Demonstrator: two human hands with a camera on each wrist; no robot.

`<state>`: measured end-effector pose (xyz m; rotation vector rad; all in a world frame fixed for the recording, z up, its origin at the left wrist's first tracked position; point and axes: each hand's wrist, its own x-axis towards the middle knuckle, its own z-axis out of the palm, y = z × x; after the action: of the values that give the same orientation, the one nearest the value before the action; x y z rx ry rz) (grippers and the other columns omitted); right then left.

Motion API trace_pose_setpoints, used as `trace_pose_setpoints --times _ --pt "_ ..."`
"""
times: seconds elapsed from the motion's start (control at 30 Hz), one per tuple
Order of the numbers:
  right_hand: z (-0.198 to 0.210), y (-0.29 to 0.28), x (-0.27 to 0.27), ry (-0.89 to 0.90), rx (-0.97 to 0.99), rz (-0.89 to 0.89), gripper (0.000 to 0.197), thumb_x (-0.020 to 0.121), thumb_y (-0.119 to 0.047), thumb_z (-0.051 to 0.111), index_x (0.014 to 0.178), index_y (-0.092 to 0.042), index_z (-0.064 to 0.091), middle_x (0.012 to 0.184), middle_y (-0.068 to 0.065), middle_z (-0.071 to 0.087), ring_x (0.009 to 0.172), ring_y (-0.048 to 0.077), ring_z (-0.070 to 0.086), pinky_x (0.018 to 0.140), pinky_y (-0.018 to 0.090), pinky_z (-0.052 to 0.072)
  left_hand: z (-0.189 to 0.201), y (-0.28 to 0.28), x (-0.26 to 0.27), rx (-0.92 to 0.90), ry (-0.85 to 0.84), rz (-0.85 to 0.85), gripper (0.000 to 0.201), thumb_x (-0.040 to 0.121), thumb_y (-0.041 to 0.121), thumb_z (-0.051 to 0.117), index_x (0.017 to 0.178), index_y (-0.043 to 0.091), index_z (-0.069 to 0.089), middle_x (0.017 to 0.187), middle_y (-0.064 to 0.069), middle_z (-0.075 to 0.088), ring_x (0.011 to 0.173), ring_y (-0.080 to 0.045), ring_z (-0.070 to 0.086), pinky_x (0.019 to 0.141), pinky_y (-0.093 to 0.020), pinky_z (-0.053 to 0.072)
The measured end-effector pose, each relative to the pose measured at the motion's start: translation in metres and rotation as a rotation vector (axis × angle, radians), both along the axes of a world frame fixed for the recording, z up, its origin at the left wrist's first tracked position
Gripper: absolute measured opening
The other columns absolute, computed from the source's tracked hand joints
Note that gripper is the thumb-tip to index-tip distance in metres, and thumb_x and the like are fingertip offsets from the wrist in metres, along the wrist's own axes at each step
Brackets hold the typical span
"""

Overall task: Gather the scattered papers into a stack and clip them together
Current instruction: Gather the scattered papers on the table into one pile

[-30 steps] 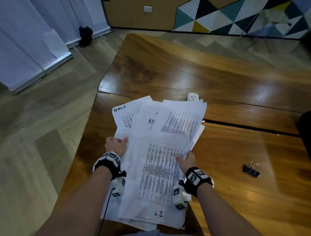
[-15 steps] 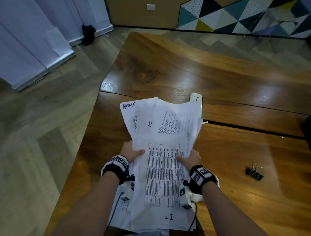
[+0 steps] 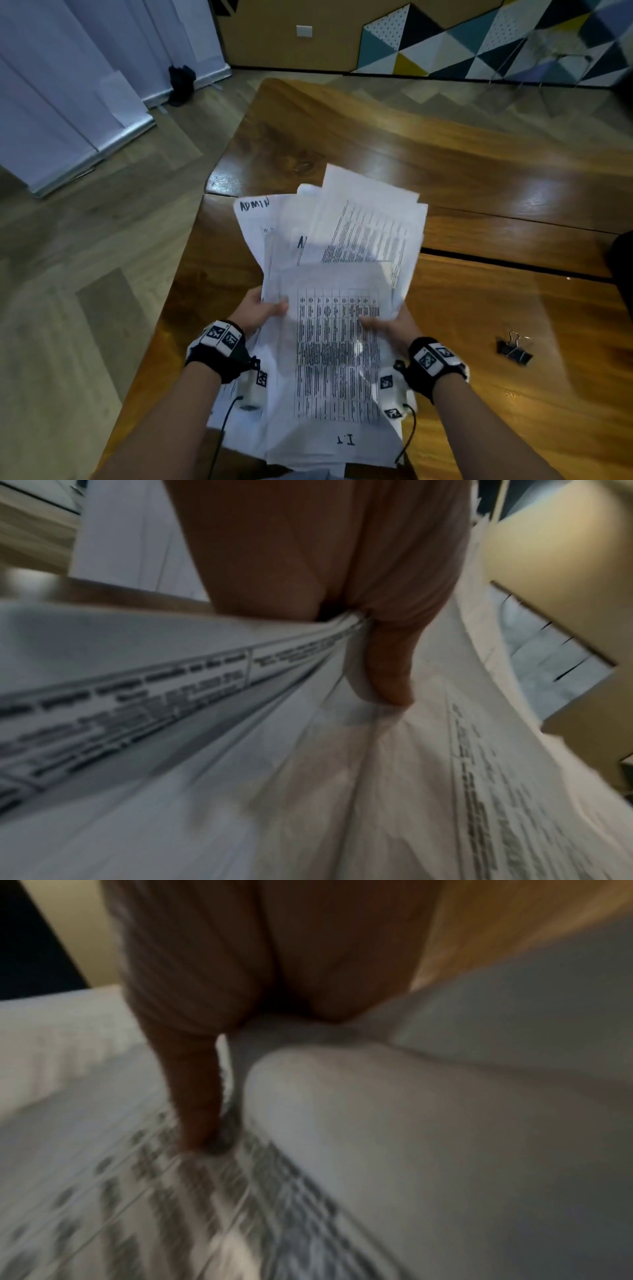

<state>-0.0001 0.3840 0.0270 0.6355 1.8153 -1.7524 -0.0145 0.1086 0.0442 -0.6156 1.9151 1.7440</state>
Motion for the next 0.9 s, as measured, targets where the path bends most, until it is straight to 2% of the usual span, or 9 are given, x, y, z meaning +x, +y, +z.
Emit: trace_pose_setpoints --times 0.13,0.23,0.4,0.47,0.53,0.63,0.7,0.8,0.9 --pt "0.022 0.020 -0.016 -0.046 -0.043 0.061 0.085 0.047 -0.037 0.091 0.121 -0.011 0.058 0.108 0.009 0.072 0.102 0.029 0.067 0.095 0.050 0.050 0.040 -0.002 -0.015 0.088 0.121 -0.119 0.023 0.074 0.005 0.072 0.096 0.013 0.069 0.087 -0.001 0.077 0.086 -0.021 0.072 0.072 -0.028 0.058" --pt "0.037 0.030 -0.030 0.109 0.008 0.018 0.075 0.050 -0.038 0.090 0.117 -0.017 0.063 0.108 -0.001 0.073 0.107 0.022 0.065 0.102 0.041 0.043 0.060 -0.003 -0.028 0.116 0.172 -0.113 0.042 0.070 0.009 0.077 0.110 0.006 0.066 0.105 -0.011 0.074 0.097 -0.024 0.071 0.084 -0.036 0.057" --pt "0.042 0.033 -0.034 0.137 0.154 0.033 0.021 0.073 -0.014 0.077 0.092 -0.014 0.069 0.098 0.009 0.073 0.096 0.027 0.067 0.090 0.038 0.050 0.036 -0.013 -0.033 -0.071 0.084 -0.050 0.064 0.068 0.031 0.081 0.123 0.006 0.057 0.116 -0.005 0.067 0.101 -0.018 0.067 0.086 -0.030 0.055" --pt "0.027 0.030 -0.023 0.044 0.247 0.088 0.030 0.068 -0.025 0.081 0.084 -0.009 0.061 0.086 0.012 0.067 0.078 0.029 0.064 0.070 0.033 0.050 0.006 -0.022 -0.019 -0.223 -0.023 -0.076 0.071 0.063 0.035 0.083 0.120 0.001 0.059 0.119 -0.009 0.065 0.105 -0.023 0.064 0.093 -0.036 0.051" --pt "0.009 0.024 -0.008 -0.118 0.384 0.166 0.058 0.060 -0.041 0.083 0.094 -0.006 0.052 0.075 0.006 0.052 0.061 0.019 0.050 0.055 0.028 0.040 -0.027 -0.028 0.004 -0.309 -0.113 -0.049 0.047 0.070 0.013 0.079 0.111 -0.005 0.063 0.116 -0.018 0.066 0.098 -0.026 0.063 0.093 -0.038 0.050" --pt "-0.005 0.014 0.009 -0.184 0.510 0.195 0.070 0.080 -0.029 0.072 0.131 0.006 0.039 0.107 0.019 0.058 0.092 0.030 0.059 0.071 0.032 0.049 -0.053 -0.027 0.035 -0.389 -0.185 0.059 0.035 0.075 0.005 0.074 0.106 -0.007 0.064 0.113 -0.024 0.067 0.088 -0.022 0.060 0.086 -0.031 0.049" --pt "-0.005 0.012 0.014 -0.201 0.526 0.185 0.077 0.081 -0.031 0.071 0.136 0.007 0.034 0.128 0.023 0.053 0.110 0.035 0.055 0.088 0.038 0.048 -0.057 -0.023 0.043 -0.428 -0.188 0.126 0.033 0.077 0.008 0.072 0.108 -0.004 0.065 0.112 -0.020 0.068 0.086 -0.020 0.058 0.083 -0.027 0.047" --pt "-0.006 0.010 0.014 -0.227 0.522 0.191 0.065 0.078 -0.037 0.072 0.121 0.005 0.047 0.117 0.018 0.058 0.105 0.034 0.059 0.088 0.042 0.050 -0.054 -0.016 0.040 -0.442 -0.188 0.210 0.030 0.080 0.010 0.067 0.108 -0.001 0.066 0.110 -0.017 0.069 0.086 -0.020 0.058 0.081 -0.022 0.043" --pt "-0.006 0.002 0.016 -0.166 0.448 0.137 0.043 0.075 -0.038 0.074 0.085 -0.003 0.051 0.077 0.005 0.057 0.067 0.018 0.056 0.060 0.028 0.048 -0.050 -0.007 0.031 -0.418 -0.214 0.267 0.034 0.080 0.016 0.067 0.112 0.003 0.065 0.114 -0.014 0.069 0.102 -0.028 0.063 0.087 -0.025 0.045"
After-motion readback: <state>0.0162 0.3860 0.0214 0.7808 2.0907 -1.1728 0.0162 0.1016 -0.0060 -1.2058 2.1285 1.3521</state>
